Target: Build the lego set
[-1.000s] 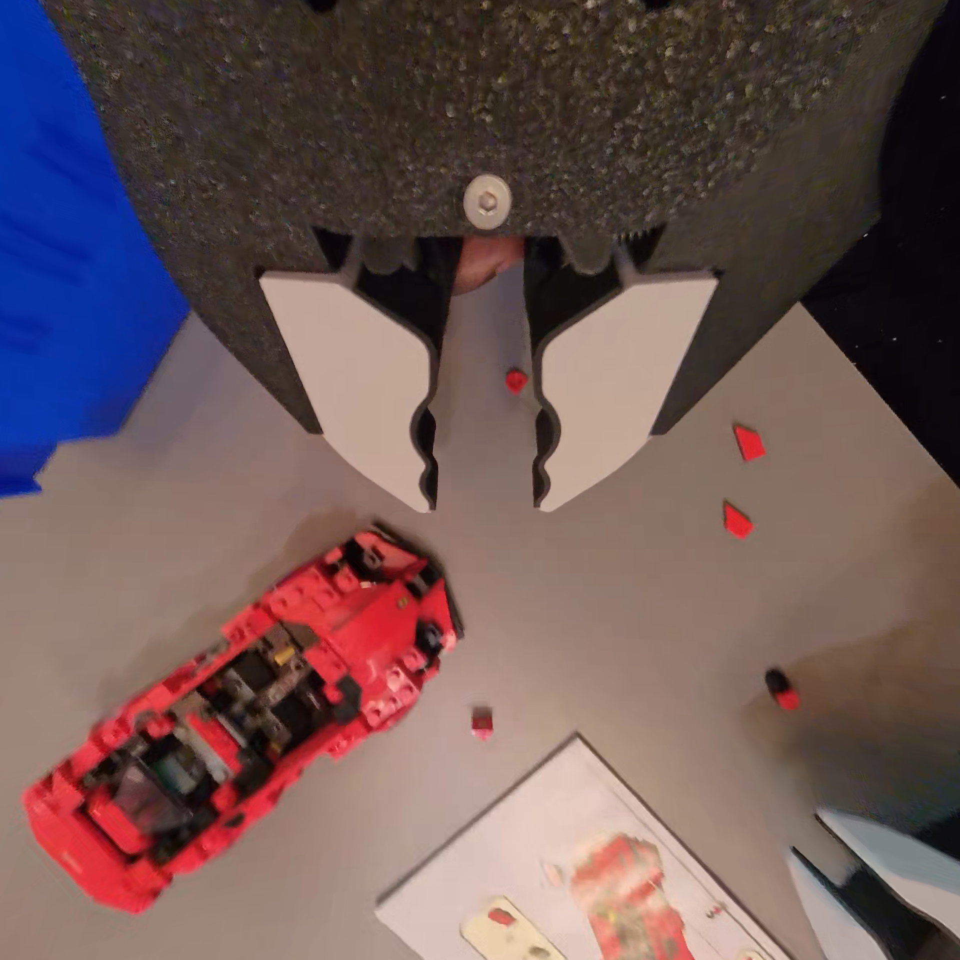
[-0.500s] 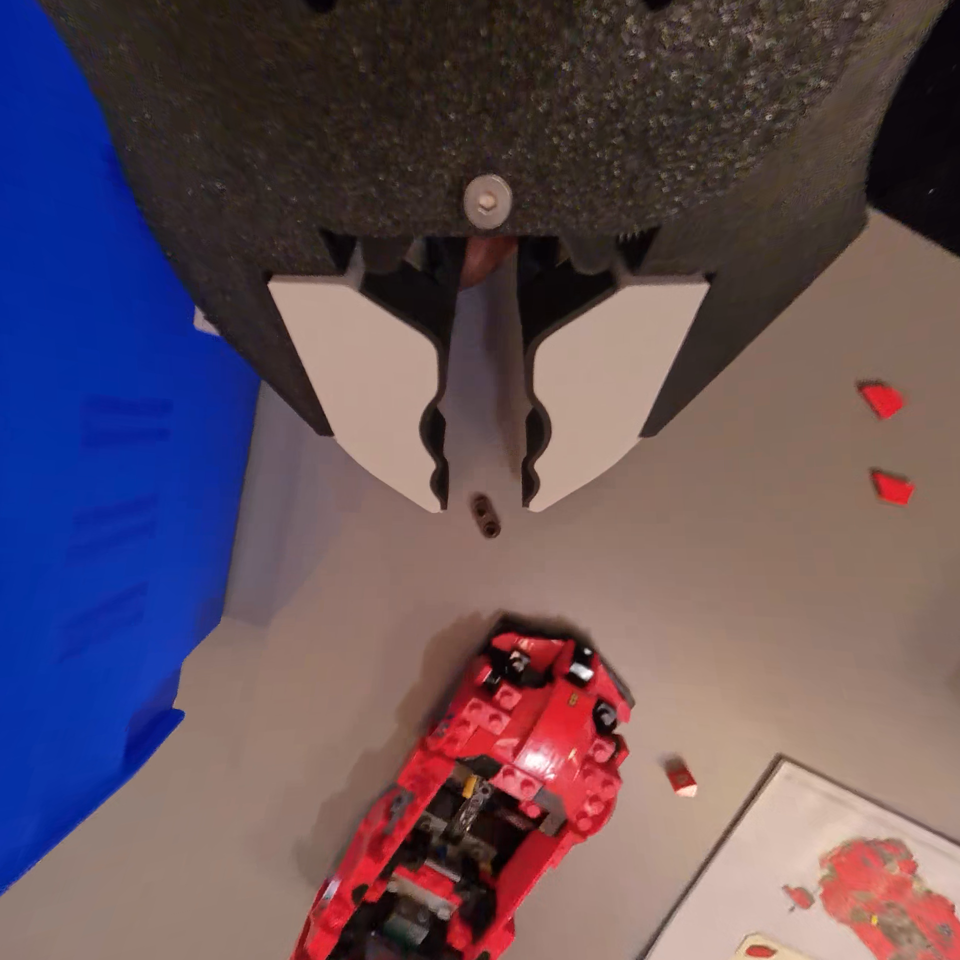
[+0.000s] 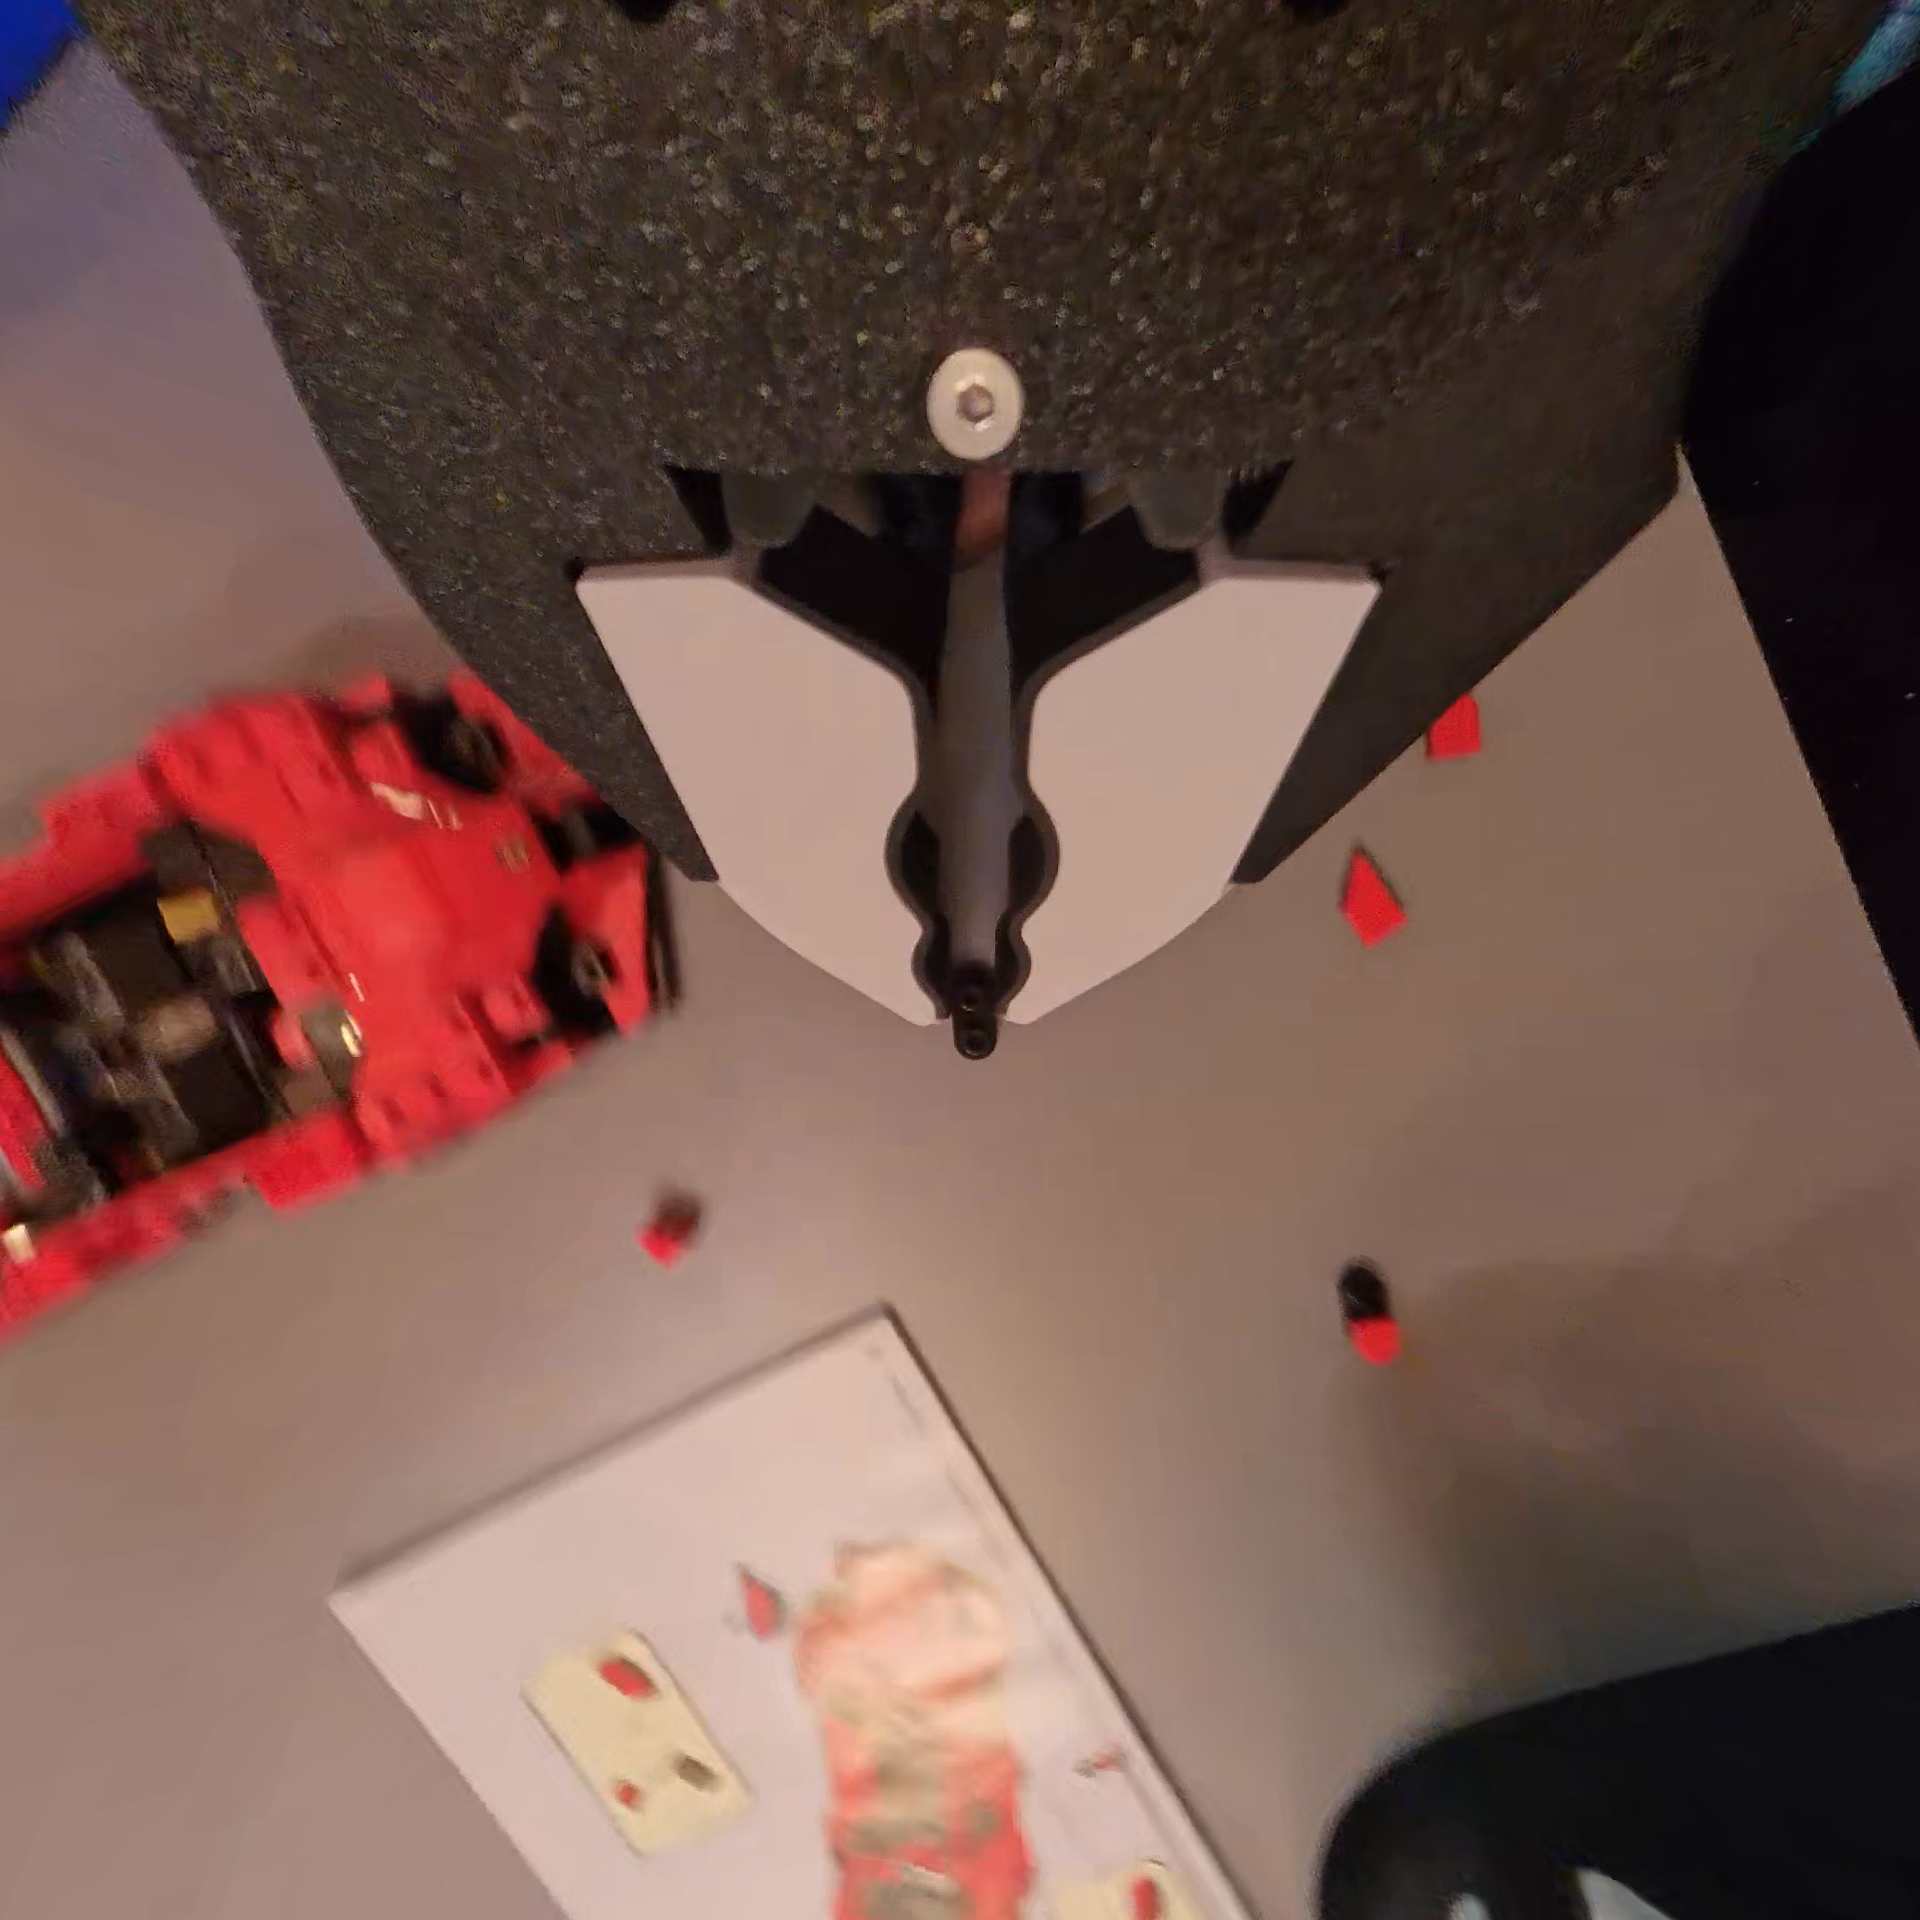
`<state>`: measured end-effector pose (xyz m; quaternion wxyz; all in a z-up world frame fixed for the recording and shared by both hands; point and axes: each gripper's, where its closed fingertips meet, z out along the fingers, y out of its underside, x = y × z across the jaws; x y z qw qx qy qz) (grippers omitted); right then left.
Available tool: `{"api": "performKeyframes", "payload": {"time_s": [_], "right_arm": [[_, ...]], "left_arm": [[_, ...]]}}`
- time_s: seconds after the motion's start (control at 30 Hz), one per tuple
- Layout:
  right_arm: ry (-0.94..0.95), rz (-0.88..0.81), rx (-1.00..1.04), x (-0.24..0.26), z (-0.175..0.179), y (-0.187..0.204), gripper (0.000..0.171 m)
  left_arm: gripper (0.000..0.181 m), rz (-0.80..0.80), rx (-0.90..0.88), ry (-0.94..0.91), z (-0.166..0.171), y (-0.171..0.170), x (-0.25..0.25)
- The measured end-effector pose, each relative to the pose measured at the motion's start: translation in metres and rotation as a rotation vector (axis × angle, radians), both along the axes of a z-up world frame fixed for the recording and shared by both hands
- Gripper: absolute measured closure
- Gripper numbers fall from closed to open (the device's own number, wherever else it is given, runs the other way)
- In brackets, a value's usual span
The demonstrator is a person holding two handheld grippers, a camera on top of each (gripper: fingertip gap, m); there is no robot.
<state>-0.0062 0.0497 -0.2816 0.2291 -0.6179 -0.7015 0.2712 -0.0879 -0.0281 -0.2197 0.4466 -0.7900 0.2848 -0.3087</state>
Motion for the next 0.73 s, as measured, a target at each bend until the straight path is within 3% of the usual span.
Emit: {"api": "performKeyframes", "payload": {"time_s": [0.13,0.27,0.5,0.6,0.67,0.73], "right_arm": [[0.002,0.169,0.028,-0.029,0.0,-0.026,0.164],[0.002,0.231,0.043,-0.042,0.001,-0.035,0.163],[0.043,0.279,0.012,-0.04,0.003,-0.039,0.145],[0.137,0.276,-0.027,-0.042,0.016,-0.037,0.144],[0.234,0.283,-0.072,-0.043,0.03,-0.039,0.152],[0.345,0.264,-0.078,-0.046,0.043,-0.035,0.163]], "left_arm": [[0.171,-0.017,-0.063,-0.028,-0.005,-0.003,0.0],[0.171,0.002,-0.031,-0.088,0.004,-0.002,-0.004],[0.174,-0.219,-0.05,-0.056,-0.001,-0.029,0.016],[0.177,-0.363,0.129,-0.076,0.017,-0.052,0.022],[0.18,-0.348,0.319,-0.075,0.033,-0.055,0.018],[0.181,-0.313,0.382,-0.115,0.045,-0.054,0.012]]}}
